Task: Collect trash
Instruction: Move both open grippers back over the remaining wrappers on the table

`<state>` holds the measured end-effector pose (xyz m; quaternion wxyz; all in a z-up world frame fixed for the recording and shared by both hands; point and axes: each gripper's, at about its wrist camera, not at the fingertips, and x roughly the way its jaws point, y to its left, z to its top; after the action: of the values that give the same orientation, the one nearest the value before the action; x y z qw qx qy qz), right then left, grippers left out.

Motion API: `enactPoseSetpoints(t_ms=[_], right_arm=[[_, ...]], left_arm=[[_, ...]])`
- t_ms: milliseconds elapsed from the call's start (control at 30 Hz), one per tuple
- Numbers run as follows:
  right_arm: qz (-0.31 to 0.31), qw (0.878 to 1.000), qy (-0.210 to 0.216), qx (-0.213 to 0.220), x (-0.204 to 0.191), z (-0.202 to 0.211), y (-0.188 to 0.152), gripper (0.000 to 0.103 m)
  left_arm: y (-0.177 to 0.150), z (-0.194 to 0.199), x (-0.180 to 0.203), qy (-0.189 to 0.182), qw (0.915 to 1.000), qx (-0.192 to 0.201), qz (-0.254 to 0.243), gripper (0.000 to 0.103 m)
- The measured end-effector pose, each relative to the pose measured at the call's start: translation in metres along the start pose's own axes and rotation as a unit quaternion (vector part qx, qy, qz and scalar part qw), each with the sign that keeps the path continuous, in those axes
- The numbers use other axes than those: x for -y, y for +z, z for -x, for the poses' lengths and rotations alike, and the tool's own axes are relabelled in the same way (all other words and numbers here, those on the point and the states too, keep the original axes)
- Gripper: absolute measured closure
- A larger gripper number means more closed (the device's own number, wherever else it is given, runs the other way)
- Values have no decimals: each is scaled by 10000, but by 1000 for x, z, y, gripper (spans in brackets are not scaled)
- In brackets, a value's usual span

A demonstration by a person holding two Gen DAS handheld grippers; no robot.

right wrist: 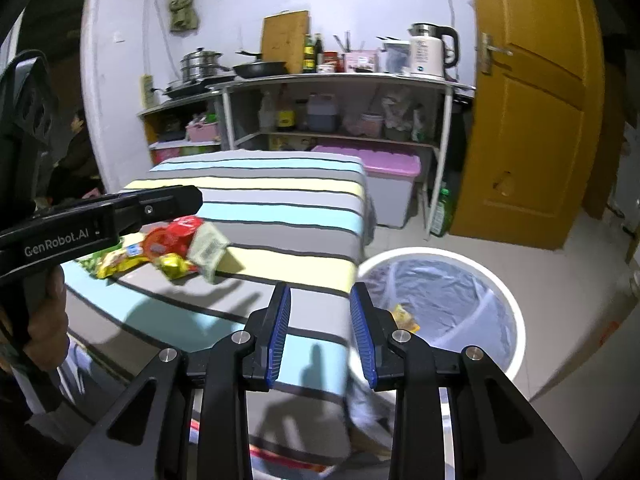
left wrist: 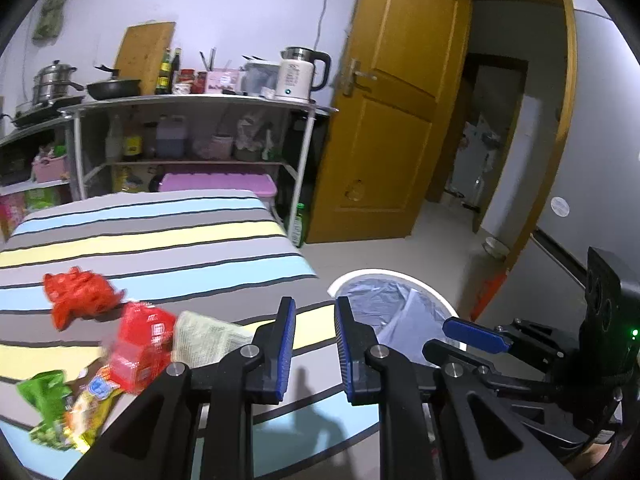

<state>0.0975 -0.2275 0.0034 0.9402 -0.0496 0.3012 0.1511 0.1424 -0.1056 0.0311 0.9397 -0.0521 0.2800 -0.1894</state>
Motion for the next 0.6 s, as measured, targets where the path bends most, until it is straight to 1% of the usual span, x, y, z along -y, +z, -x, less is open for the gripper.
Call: enactPoseSetpoints(t_ms=[100, 200, 400, 600], right_arm=[[83, 9999, 104, 22, -14, 1, 2, 70], [155, 9996, 214, 41, -27, 1, 4, 65], [347, 9986, 394, 30, -54, 1, 5, 65], [450, 9974, 560, -1, -70, -4, 6, 65]], left_arm=[[-6, 16, -11, 135, 9999, 81, 28, 84], [-11, 28, -20, 247, 9996, 130, 63, 84], [-22, 50, -41, 461, 9986, 181, 172, 84], [-33, 68, -56, 719, 9969, 204, 235, 84]])
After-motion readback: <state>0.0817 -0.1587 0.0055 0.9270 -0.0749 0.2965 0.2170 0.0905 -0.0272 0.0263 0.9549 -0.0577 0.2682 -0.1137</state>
